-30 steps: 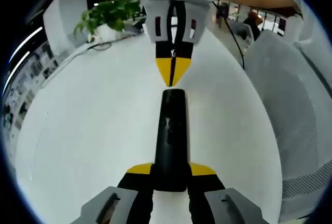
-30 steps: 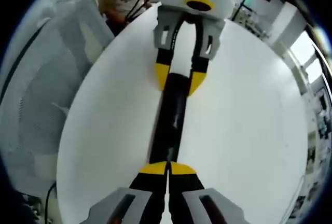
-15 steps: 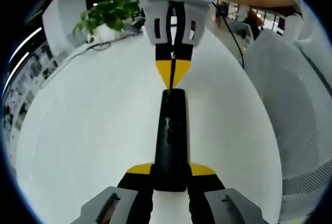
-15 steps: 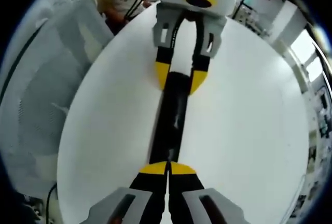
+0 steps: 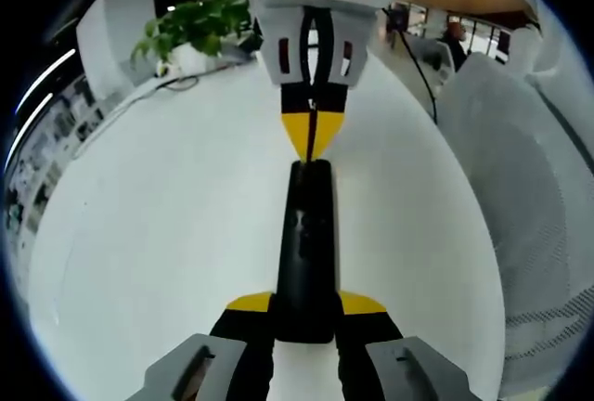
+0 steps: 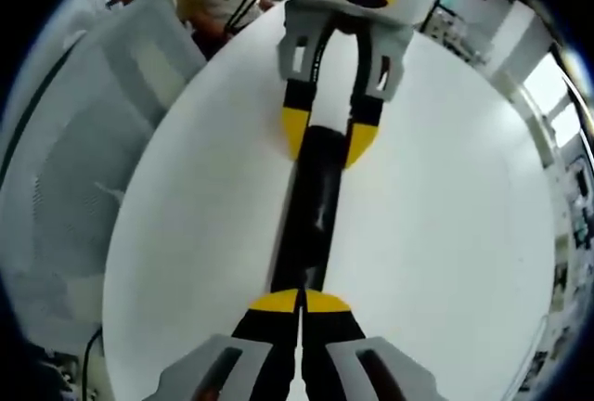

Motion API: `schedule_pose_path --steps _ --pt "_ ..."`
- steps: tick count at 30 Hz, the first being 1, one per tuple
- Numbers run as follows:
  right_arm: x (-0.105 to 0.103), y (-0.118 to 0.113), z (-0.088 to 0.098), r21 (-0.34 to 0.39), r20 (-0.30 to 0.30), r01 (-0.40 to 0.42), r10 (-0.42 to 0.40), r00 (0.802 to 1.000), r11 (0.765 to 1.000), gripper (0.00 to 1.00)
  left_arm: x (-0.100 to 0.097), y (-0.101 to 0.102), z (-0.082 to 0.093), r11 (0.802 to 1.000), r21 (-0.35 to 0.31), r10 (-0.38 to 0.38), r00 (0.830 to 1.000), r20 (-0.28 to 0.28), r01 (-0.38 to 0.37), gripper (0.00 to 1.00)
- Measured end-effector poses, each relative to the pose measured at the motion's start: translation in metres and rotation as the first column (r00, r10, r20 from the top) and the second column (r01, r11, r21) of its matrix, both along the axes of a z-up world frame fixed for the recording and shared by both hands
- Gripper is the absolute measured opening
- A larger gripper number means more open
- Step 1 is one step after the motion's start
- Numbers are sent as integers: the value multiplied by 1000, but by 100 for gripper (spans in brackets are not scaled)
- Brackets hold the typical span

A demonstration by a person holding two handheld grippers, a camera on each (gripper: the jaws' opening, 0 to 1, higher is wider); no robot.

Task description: Press the specified remote control buttons in sequence, fully releasing each button before pressing the next.

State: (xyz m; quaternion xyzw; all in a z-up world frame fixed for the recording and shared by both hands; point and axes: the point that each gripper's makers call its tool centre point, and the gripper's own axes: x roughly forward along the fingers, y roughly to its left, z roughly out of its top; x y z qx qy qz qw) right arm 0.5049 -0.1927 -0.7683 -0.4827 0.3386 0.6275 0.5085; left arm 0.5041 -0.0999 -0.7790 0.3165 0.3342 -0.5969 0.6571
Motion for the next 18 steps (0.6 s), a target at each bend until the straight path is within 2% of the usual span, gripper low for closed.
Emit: schedule_pose_path --steps 18 --pt "1 0 -4 -7 -2 -10 10 1000 1000 0 0 0 0 1000 -8 2 1000 -1 -2 24"
